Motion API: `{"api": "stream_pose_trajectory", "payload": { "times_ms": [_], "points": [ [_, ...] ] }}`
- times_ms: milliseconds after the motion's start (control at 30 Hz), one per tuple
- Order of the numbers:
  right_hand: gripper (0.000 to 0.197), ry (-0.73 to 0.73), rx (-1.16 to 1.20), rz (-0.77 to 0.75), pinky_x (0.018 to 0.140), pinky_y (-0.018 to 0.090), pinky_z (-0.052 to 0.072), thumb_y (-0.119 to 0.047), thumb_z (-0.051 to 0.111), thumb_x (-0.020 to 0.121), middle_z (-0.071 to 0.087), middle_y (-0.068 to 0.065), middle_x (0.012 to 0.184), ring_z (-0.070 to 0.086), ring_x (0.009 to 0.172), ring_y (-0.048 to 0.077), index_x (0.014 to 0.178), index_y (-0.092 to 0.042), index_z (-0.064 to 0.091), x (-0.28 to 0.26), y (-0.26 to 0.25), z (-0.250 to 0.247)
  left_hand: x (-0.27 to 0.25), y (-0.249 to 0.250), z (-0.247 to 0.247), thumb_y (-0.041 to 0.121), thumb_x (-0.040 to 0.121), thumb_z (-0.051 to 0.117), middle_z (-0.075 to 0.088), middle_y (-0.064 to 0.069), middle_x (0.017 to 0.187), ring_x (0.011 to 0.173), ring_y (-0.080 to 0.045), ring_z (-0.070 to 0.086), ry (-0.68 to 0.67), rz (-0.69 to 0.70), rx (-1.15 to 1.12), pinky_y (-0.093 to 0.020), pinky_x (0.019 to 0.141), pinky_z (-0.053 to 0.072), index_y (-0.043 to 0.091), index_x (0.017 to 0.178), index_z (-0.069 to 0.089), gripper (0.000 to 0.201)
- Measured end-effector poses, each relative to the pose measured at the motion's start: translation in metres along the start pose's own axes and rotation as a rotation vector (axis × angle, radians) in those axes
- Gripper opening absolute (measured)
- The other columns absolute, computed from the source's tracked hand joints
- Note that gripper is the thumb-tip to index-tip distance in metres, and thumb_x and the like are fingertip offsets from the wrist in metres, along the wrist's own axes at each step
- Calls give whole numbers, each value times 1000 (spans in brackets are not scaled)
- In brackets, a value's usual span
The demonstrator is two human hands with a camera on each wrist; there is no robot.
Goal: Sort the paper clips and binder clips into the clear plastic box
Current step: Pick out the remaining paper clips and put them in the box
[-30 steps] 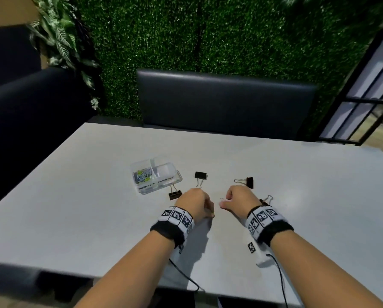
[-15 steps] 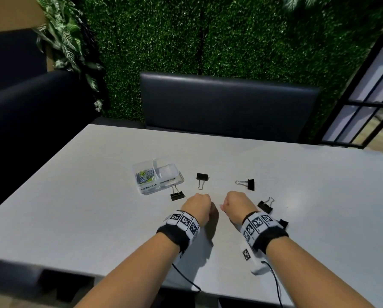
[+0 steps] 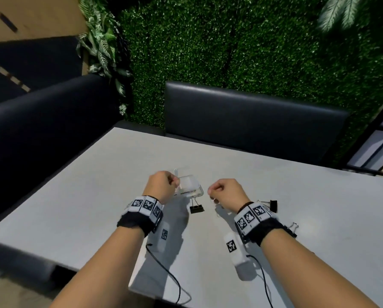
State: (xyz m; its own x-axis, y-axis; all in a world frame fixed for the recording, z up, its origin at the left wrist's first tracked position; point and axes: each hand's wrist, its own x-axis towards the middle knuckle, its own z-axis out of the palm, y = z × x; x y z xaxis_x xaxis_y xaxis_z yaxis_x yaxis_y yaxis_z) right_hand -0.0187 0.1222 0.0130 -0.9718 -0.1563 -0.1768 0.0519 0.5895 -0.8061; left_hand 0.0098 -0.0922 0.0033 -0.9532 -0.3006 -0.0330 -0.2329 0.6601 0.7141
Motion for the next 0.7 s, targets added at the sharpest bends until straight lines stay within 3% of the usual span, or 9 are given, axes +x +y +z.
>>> {"api": "stream_pose_trajectory", "payload": {
  "times_ms": [133, 233, 333, 400, 533, 600, 700],
  "points": [
    [4, -55, 57, -43, 47, 25, 54, -11, 71, 88, 76, 13, 78, 69, 62, 17, 86, -8, 71, 31, -41, 30, 37, -14, -22, 20, 90, 70, 73, -2, 80, 79, -19, 67, 150, -64, -45, -24, 74, 49, 15, 84, 77, 10],
    [4, -54, 78, -45, 52, 32, 60, -10, 71, 87, 75, 11, 76, 71, 62, 20, 83, -8, 71, 48, -61, 51, 53, -23, -19, 23, 87, 75, 77, -5, 84, 80, -21, 71, 139, -90, -17, -28, 77, 56, 14, 86, 81, 11],
    [6, -47, 103, -38, 56, 35, 62, -11, 71, 86, 76, 15, 77, 71, 60, 26, 83, -5, 72, 58, -72, 67, 55, -32, -13, 24, 87, 74, 79, -6, 88, 82, -20, 72, 121, -65, 21, -28, 80, 57, 14, 91, 82, 14],
    [9, -51, 129, -20, 58, 37, 63, -10, 70, 88, 75, 16, 74, 66, 55, 24, 84, -2, 72, 62, -74, 74, 54, -35, -12, 26, 90, 70, 79, -6, 89, 85, -22, 73, 132, -56, 32, -29, 81, 57, 14, 94, 82, 17],
    [16, -108, 199, 8, 56, 33, 58, -1, 58, 94, 69, 20, 73, 61, 53, 24, 89, 7, 71, 63, -72, 78, 47, -35, -16, 28, 92, 65, 79, -3, 87, 85, -21, 72, 170, -41, -1, -28, 82, 56, 16, 95, 82, 21],
    [17, -92, 155, -16, 55, 31, 59, -2, 58, 94, 72, 17, 74, 64, 54, 21, 85, -2, 72, 62, -66, 71, 40, -28, -19, 29, 90, 67, 79, 0, 86, 85, -18, 72, 176, -10, -21, -29, 83, 57, 18, 95, 81, 19],
    [15, -63, 39, -68, 50, 25, 54, -12, 62, 93, 75, 5, 75, 70, 59, 15, 82, -15, 72, 55, -48, 47, 22, -9, -13, 30, 89, 67, 75, 6, 78, 75, -10, 69, 81, 74, -23, -21, 72, 53, 22, 93, 80, 15]
  ]
}}
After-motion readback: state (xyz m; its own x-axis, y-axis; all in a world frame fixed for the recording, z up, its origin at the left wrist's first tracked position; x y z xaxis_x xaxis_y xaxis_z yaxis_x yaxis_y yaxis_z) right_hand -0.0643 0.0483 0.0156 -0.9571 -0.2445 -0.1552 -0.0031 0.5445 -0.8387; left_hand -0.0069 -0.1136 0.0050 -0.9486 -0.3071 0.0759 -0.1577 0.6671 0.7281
